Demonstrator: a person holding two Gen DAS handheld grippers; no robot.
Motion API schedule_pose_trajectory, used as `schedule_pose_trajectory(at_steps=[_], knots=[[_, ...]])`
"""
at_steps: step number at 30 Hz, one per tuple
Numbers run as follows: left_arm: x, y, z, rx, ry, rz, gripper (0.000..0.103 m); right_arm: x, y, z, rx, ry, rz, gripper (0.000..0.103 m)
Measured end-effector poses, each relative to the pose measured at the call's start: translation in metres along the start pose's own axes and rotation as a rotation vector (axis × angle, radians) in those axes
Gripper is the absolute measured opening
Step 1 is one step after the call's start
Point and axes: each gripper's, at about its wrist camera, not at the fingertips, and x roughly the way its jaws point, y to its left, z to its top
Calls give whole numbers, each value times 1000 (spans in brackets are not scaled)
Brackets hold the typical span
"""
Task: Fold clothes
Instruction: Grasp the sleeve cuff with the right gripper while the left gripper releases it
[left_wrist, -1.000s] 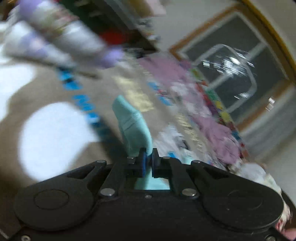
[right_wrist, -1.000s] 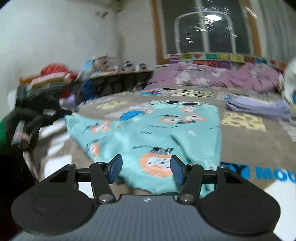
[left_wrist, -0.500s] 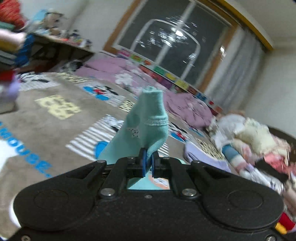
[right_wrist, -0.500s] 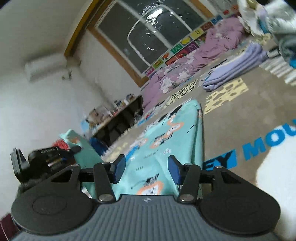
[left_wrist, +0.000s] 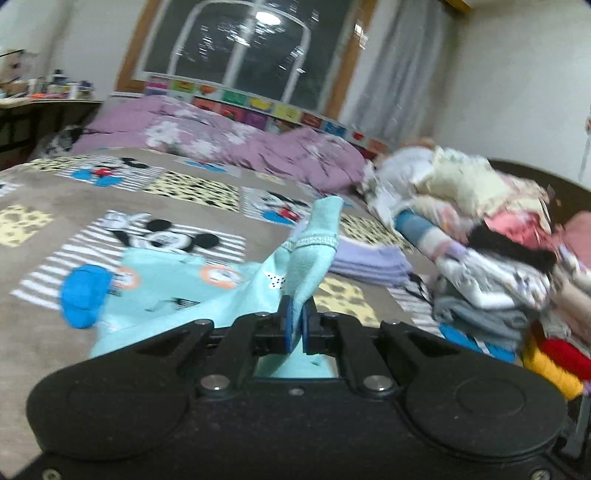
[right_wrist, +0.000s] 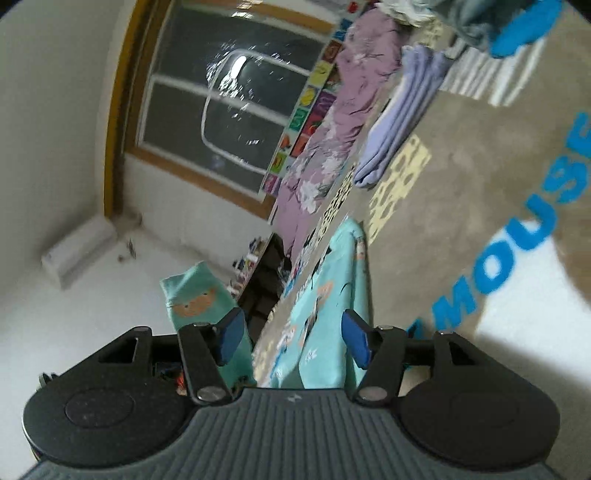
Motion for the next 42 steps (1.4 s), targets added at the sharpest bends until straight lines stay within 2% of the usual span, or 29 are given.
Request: schedule_pose_trajectory(at_steps=[10, 17, 18, 19, 20, 22, 26, 27, 28, 31, 34, 37, 40, 42], knots=[[42, -61, -37, 194, 110, -50, 2, 8, -16, 11, 78, -40, 9, 69], [57, -64, -60, 227, 182, -97, 3, 16, -32, 14, 92, -38, -44, 71], [58, -62, -62, 224, 198, -114, 8, 18, -31, 14, 77, -34, -47, 71], [59, -59, -63, 221, 214, -130, 22, 21, -30, 14, 63, -29, -50, 71], [56, -56, -63, 215, 220, -152, 28, 23, -29, 14, 49, -23, -53, 71], [41, -53, -60, 223, 201, -172, 31, 27, -28, 13, 30, -15, -61, 71], [-5, -24, -43, 227, 138, -106, 31, 29, -25, 14, 10, 6, -79, 70], [-17, -14, -39, 219, 118, -83, 36, 31, -22, 13, -7, 21, -97, 69], [-28, -1, -36, 204, 92, -47, 45, 32, -20, 13, -23, 37, -116, 69], [-56, 47, -26, 145, 47, 72, 45, 38, -11, 11, -74, 92, -173, 69], [-75, 91, -27, 95, 44, 178, 45, 45, -6, 8, -103, 137, -198, 70], [-87, 115, -36, 1, 58, 183, 49, 49, -6, 7, -84, 123, -219, 70], [-89, 115, -50, -46, 85, 118, 50, 55, -3, 7, -58, 106, -250, 71], [-83, 99, -59, 13, 94, 103, 50, 56, -1, 3, -60, 97, -280, 71]])
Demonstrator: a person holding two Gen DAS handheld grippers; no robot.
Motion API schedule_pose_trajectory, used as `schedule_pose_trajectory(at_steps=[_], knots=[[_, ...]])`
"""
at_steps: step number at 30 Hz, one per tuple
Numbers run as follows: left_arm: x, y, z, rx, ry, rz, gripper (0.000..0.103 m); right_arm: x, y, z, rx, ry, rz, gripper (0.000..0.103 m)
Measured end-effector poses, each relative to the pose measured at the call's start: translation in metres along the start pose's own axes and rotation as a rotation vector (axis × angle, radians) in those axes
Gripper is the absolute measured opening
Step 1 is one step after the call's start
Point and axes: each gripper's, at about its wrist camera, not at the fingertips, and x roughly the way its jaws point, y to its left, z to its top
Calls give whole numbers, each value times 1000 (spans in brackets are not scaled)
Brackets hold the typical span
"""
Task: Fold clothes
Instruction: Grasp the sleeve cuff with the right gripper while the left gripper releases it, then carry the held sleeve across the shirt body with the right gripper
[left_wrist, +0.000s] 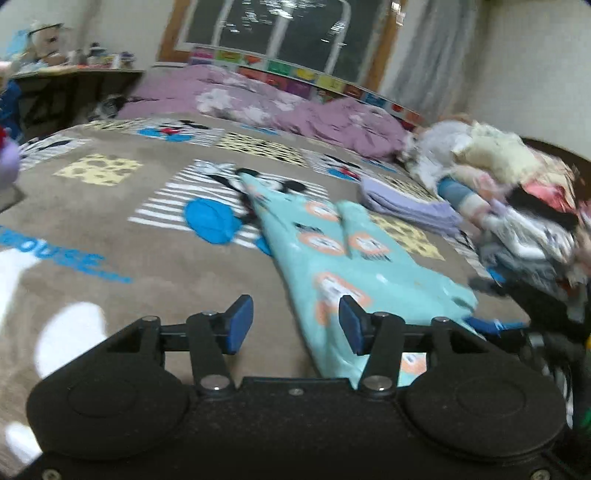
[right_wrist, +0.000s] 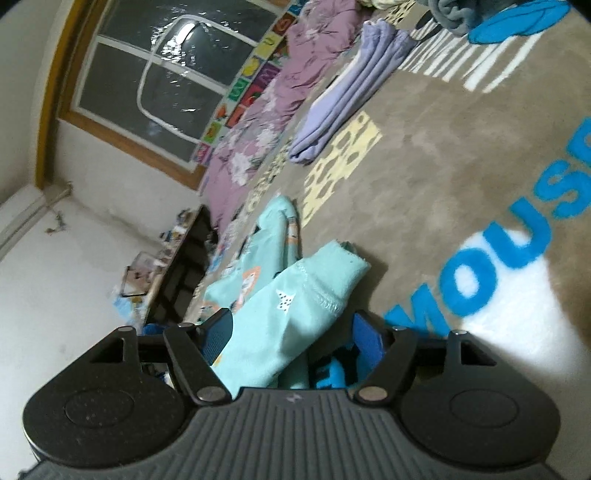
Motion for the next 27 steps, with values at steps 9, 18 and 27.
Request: schedule_pose_trajectory(at_steps=[9, 18, 27], knots=[[13, -51, -34, 351, -28, 112, 34, 23, 16, 3, -103, -38, -49, 12], [21, -67, -44, 499, -21, 76, 34, -3, 79, 21, -276, -126, 64, 9], [24, -77, -61, 651, -4, 75, 35, -18, 69, 26, -270, -120, 60, 9]])
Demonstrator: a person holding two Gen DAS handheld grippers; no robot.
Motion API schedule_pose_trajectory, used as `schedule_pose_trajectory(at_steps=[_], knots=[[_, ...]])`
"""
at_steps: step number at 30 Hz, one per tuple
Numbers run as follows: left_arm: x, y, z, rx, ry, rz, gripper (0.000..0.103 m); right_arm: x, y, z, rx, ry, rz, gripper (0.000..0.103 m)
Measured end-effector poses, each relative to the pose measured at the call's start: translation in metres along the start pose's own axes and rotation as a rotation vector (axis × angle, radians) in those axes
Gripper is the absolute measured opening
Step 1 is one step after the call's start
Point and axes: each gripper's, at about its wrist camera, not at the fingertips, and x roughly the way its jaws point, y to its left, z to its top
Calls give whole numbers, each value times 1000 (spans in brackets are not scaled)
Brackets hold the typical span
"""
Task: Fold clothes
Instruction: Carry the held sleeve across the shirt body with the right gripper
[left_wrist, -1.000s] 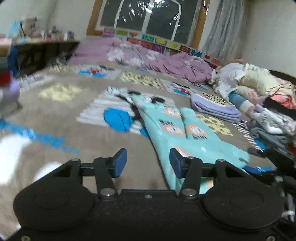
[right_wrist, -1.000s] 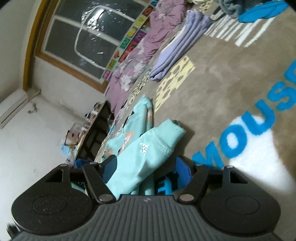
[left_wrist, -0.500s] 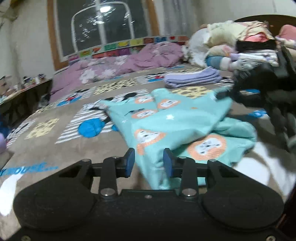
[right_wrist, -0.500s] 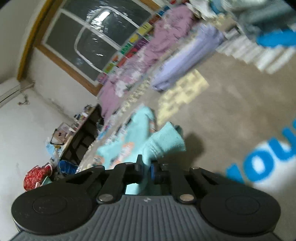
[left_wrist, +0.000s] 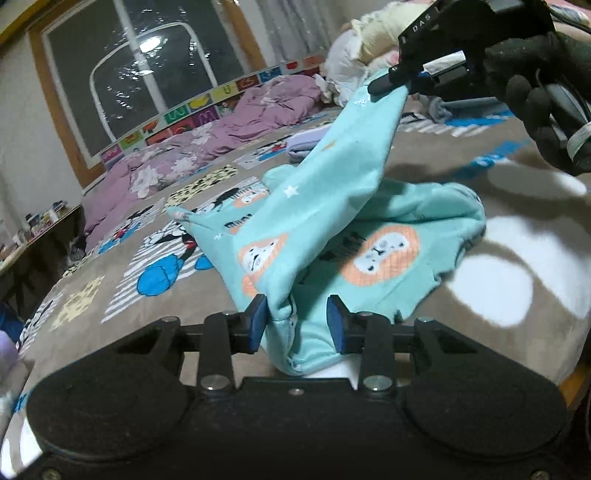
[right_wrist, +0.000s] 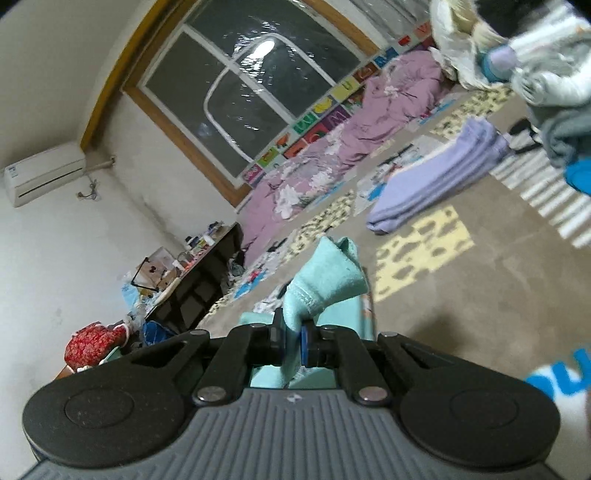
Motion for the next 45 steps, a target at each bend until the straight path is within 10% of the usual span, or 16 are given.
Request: schedule_pose_trajectory(at_steps=[16, 23, 26, 45], knots=[[5, -2, -1, -35, 20, -80, 35, -12, -72, -29, 173, 7, -91, 9], [-14, 44, 11, -220, -39, -217, 37, -10, -84, -37, 195, 4, -55, 9], [-21, 83, 17, -358, -94, -165, 37, -14, -86, -38, 207, -9, -20, 9], [144, 135, 79, -259, 58, -75, 15, -25, -95, -43, 253, -73, 68, 9]])
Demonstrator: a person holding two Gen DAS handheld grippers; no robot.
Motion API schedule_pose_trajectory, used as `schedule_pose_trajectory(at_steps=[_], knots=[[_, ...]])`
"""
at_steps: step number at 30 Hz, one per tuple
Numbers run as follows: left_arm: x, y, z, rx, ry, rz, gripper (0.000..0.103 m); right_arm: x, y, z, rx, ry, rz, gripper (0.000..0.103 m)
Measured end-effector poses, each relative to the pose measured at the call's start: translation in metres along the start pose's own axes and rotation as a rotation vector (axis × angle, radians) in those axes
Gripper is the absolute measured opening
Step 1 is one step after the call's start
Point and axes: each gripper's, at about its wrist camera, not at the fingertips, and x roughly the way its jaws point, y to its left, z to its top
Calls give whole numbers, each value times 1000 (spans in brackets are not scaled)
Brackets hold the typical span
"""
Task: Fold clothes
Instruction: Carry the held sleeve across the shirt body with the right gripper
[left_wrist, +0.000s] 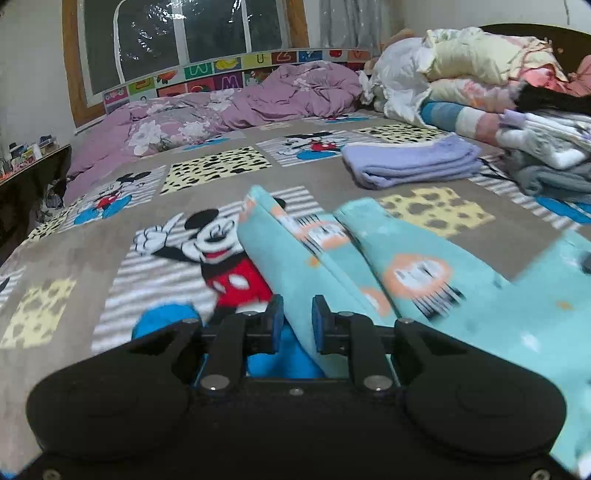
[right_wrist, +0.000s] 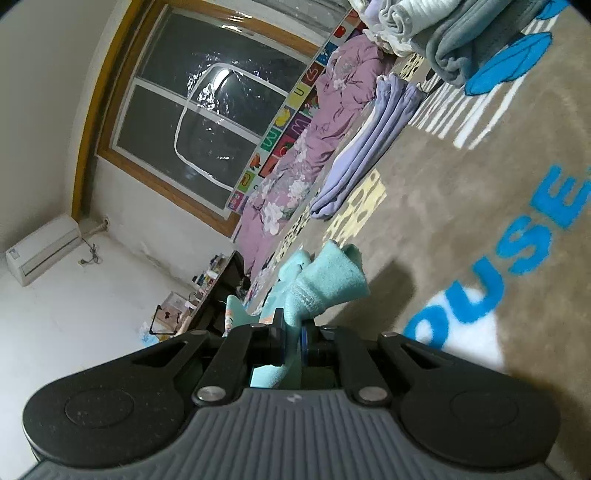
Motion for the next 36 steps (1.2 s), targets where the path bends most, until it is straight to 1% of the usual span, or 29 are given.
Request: schedule_pose_trajectory(at_steps=[5, 8, 12, 14, 16, 19, 20, 22, 24, 25, 27, 30, 32, 36], knots=[[44, 11, 18, -3, 43, -18, 15, -1, -3, 0, 18, -2, 18, 9], [67, 19, 30, -22, 68, -59, 15, 0, -5, -1, 27, 1, 21, 9], [95, 30, 35, -76, 110, -134, 15, 1, -7, -2, 40, 5, 18, 9], [105, 26, 33, -50, 140, -163, 15, 2, -8, -3, 43, 9, 17, 9], [112, 17, 32, -9, 147, -167, 13, 3, -9, -2, 46, 13, 16, 9], [104, 25, 36, -9, 145, -183, 13, 5, -10, -2, 50, 18, 16, 9], [98, 28, 38, -1, 125, -161, 13, 5, -10, -2, 51, 20, 16, 9], [89, 35, 41, 0, 83, -143, 13, 6, -10, -2, 49, 24, 18, 9], [89, 37, 44, 9, 63, -116, 13, 6, -10, -2, 44, 29, 20, 9], [93, 37, 44, 15, 69, -103, 13, 6, -10, -2, 43, 31, 20, 9], [102, 34, 43, 24, 74, -101, 13, 7, -10, -2, 44, 32, 21, 9], [131, 33, 41, 23, 133, -65, 13, 10, -9, -1, 33, 44, 20, 9], [137, 29, 37, 39, 140, -46, 13, 12, -5, -2, 10, 56, 19, 9], [137, 23, 41, 72, 159, 1, 15, 16, 3, -6, -49, 78, 18, 9]])
